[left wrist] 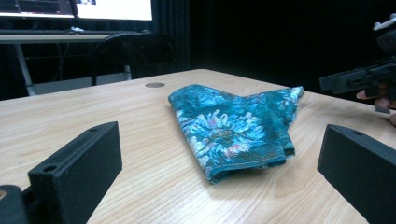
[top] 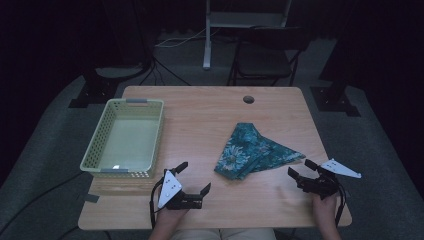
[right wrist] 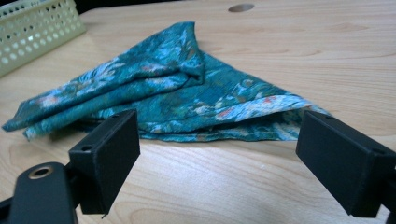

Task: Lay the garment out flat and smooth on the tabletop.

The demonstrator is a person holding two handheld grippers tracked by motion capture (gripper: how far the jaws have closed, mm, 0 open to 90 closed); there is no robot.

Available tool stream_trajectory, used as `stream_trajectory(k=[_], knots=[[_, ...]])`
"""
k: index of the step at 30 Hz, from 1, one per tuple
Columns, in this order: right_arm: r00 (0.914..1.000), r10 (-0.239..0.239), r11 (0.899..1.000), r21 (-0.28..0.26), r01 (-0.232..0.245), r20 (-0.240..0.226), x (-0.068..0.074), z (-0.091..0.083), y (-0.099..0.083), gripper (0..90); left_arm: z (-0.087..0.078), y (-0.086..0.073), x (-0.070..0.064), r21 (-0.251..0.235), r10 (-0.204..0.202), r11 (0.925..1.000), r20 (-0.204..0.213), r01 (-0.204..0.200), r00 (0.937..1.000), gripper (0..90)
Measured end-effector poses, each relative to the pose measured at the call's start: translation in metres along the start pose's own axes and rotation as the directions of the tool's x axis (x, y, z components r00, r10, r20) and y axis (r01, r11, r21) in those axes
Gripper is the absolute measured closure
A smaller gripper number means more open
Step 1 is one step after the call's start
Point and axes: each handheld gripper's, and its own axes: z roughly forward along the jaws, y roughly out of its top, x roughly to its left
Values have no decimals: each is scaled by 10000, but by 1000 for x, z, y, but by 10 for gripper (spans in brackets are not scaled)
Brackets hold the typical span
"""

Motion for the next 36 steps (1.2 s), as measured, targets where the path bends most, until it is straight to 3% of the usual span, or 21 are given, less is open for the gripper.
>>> stream_trajectory(k=[4, 6, 11, 14, 20, 27, 31, 34, 35, 36], knots=[[9999, -99, 9999, 38, 99, -43, 1, 1, 0, 130, 1, 0, -1, 38, -30, 10000, -146, 30, 9999, 6], [9999, 107, 9999, 37, -107, -14, -1, 1, 0, 130, 2, 1, 2, 156, -496, 9987, 178, 493, 9986, 6], [9997, 200, 9997, 131, -199, -101, -2, 2, 0, 130, 2, 1, 2, 419, -540, 9977, 314, 526, 9980, 7], [9999, 143, 9997, 176, -143, -22, -1, 2, 0, 130, 3, 2, 5, 651, -828, 9948, 670, 784, 9943, 7], [9999, 136, 9996, 253, -136, 14, -1, 3, 0, 130, 7, 3, 8, 1214, -1290, 9856, 923, 1174, 9873, 7], [10000, 8, 9987, 512, -12, 82, 1, 5, 1, 131, 18, 5, 7, 2093, -1331, 9725, 1375, 1026, 9815, 7], [10000, -35, 9982, 602, 30, 93, 1, 6, 1, 131, 27, 8, 4, 2634, -1298, 9610, 1623, 838, 9782, 7], [10000, -21, 9981, 612, 15, 86, 1, 6, 1, 131, 31, 11, 2, 2655, -1150, 9617, 1632, 686, 9799, 7], [9999, -12, 9980, 638, 3, 128, 1, 6, 1, 131, 32, 13, 1, 2518, -1179, 9651, 1697, 726, 9784, 7], [9999, -8, 9979, 653, 0, 121, 1, 6, 1, 131, 33, 15, 1, 2365, -1123, 9689, 1568, 732, 9812, 7]])
